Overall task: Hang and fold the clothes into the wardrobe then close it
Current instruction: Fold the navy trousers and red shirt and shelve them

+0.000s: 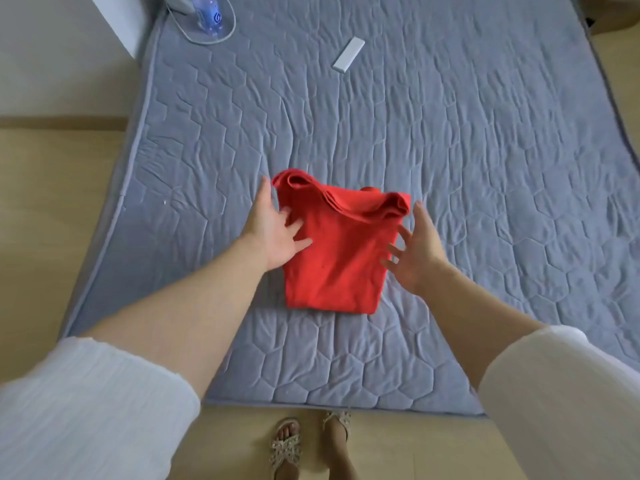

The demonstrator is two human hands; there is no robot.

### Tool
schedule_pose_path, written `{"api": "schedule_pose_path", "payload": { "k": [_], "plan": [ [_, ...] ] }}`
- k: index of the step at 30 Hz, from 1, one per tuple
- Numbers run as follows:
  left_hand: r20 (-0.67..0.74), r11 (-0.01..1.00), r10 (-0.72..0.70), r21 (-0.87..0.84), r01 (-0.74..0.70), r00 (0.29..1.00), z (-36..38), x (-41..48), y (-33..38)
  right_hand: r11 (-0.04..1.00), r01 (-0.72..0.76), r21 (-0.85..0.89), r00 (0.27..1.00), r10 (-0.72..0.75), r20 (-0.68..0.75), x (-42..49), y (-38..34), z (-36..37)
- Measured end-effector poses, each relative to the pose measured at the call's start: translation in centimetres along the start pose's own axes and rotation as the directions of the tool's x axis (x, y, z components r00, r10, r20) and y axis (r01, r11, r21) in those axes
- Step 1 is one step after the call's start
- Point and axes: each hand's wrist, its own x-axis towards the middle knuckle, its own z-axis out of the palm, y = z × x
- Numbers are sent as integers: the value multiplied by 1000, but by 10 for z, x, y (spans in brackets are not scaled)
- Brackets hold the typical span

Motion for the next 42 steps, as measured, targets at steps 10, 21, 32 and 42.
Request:
{"api": "schedule_pose_path", "payload": {
  "k": [10, 21, 32, 42],
  "plan": [
    [-173, 902, -24, 420, 96, 985, -25, 67, -58, 932, -159, -326, 987, 154, -41, 64, 48, -38],
    [-252, 521, 286, 851, 71, 924, -92, 135, -139, 883, -234, -406, 972, 201, -124, 131, 119, -46],
    [-219, 728, -100, 649, 222, 970, -155, 94, -148, 762, -234, -604, 972, 163, -171, 110, 171, -76],
    [-305, 539, -144, 774, 333, 941, -166, 80, -167, 733, -334, -592, 941, 220, -259, 82, 195, -89]
  ]
}}
